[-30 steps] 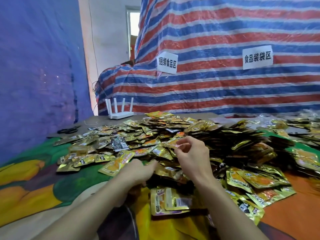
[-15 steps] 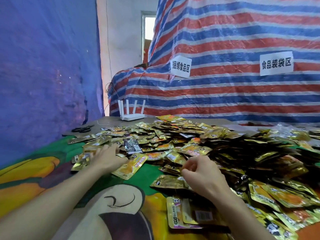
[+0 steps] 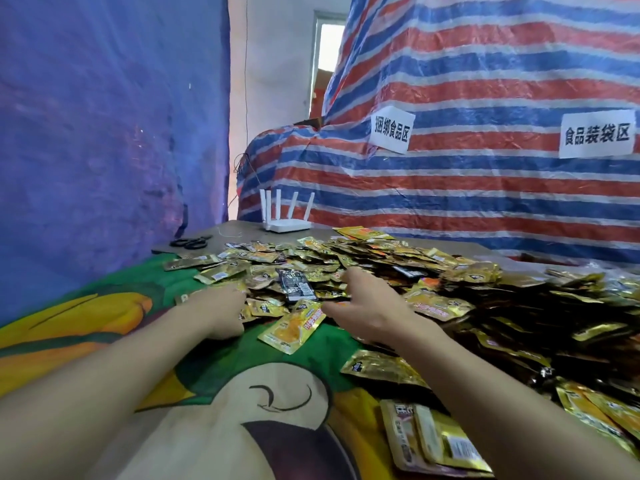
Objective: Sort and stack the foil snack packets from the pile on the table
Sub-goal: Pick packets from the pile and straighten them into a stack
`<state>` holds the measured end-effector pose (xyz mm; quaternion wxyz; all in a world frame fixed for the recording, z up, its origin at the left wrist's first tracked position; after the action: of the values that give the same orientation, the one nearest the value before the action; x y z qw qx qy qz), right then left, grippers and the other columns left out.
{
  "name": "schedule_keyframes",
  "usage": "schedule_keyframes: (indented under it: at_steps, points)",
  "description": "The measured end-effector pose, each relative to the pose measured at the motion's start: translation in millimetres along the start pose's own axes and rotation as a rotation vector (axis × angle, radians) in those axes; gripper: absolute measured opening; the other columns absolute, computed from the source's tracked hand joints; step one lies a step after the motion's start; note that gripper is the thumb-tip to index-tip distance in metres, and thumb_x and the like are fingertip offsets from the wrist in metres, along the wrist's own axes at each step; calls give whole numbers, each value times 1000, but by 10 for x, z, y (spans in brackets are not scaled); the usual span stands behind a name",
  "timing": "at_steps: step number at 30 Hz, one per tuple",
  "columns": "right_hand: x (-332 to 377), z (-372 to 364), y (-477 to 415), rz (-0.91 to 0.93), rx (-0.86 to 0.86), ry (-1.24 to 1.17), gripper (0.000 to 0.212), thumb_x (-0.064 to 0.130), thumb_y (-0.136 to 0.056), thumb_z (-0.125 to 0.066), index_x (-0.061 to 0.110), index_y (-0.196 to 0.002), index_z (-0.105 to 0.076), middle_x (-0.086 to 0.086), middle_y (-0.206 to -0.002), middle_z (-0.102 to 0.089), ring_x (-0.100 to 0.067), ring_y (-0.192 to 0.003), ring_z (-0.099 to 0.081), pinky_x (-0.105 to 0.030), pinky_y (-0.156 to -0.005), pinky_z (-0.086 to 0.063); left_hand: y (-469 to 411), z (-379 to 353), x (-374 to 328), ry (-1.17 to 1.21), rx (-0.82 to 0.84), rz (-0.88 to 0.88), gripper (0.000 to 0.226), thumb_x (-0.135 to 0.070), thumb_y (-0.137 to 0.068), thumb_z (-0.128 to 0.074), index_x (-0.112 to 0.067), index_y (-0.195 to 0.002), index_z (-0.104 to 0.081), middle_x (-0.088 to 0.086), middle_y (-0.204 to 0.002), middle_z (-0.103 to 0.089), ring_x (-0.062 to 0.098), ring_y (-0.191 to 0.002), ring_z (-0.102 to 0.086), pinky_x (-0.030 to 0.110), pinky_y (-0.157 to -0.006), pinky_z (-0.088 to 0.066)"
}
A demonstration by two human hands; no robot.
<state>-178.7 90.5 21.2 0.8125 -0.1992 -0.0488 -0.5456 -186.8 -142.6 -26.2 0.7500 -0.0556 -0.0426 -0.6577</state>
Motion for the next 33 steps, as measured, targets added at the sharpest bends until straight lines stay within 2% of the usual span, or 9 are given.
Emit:
schedule_keyframes:
  at_steps: [6,8,10,12,18,22,25,28,33]
  points:
    - [-105,-560,-588,-145,289,88,124,89,-67,-61,10,-156,-25,-13,-161,-30,-34,-147,-30,-52,-117,-33,80,47,-184,-71,15,-58,62,-18,-91,-53,-30,-148,-32,8,-140,-51,31,-125,-53,40,-84,-47]
    - [-186,-672,-614,-221,331,136,116,93,-62,-60,13,-144,-42,-9,-146,-48,-34,-138,-42,-50,-111,-36,96,56,-210,-71,5,-67,59,-19,-92,-52,-34,-147,-36,6,-143,-51,30,-128,-51,43,-93,-47]
    - [-188,-676,-654,-203,260,204,81,90,-64,-62,19,-103,-60,-1,-111,-61,-31,-122,-51,-49,-98,-34,111,67,-208,-49,-10,-52,60,-18,-93,-50,-39,-148,-38,2,-149,-48,28,-133,-48,43,-100,-45]
    - [-151,-646,-657,-180,197,195,56,76,-69,-69,23,-80,-54,2,-89,-55,-28,-110,-49,-46,-87,-28,131,94,-192,9,-41,-20,58,-18,-94,-51,-42,-146,-42,-1,-150,-47,26,-135,-47,42,-103,-42]
    - [-90,-579,-546,-249,237,71,55,61,-58,-83,22,-81,-51,-1,-89,-57,-29,-103,-50,-47,-88,-28,271,184,-246,82,-237,-7,37,-21,-95,-56,-33,-129,-60,-1,-134,-54,28,-126,-53,45,-101,-43]
    - [-67,-627,-473,-246,389,40,59,64,-58,-81,19,-84,-51,-7,-105,-61,-28,-107,-58,-44,-98,-49,437,387,-289,305,-464,-129,5,-18,-94,-56,-20,-98,-57,0,-106,-59,27,-102,-60,37,-79,-46]
    - [-59,-602,-458,-234,385,-37,55,51,-72,-83,13,-99,-53,-3,-93,-62,-20,-88,-63,-38,-88,-55,509,506,-227,596,-518,-125,19,-14,-91,-60,-22,-80,-47,1,-85,-59,25,-82,-58,37,-66,-47]
    - [9,-512,-473,-211,267,27,44,37,-80,-83,18,-84,-43,2,-83,-56,-13,-71,-51,-41,-90,-46,569,597,-99,887,-604,-42,24,-12,-90,-68,-21,-77,-51,-1,-78,-58,12,-72,-54,25,-56,-37]
    - [43,-493,-442,-271,217,-102,41,19,-77,-86,14,-80,-46,-4,-85,-60,-25,-93,-65,-47,-104,-48,591,542,122,1363,-595,156,33,4,-75,-81,-22,-84,-62,2,-86,-69,18,-79,-66,25,-55,-49]
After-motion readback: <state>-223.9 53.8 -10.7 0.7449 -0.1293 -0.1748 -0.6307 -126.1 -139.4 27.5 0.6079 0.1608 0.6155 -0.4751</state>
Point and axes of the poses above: each hand's wrist, its own y-axis away from the middle knuckle, its own z-axis out of the back of the hand, x = y × z, the point moved 6 cm from there along -y, towards the middle knuckle
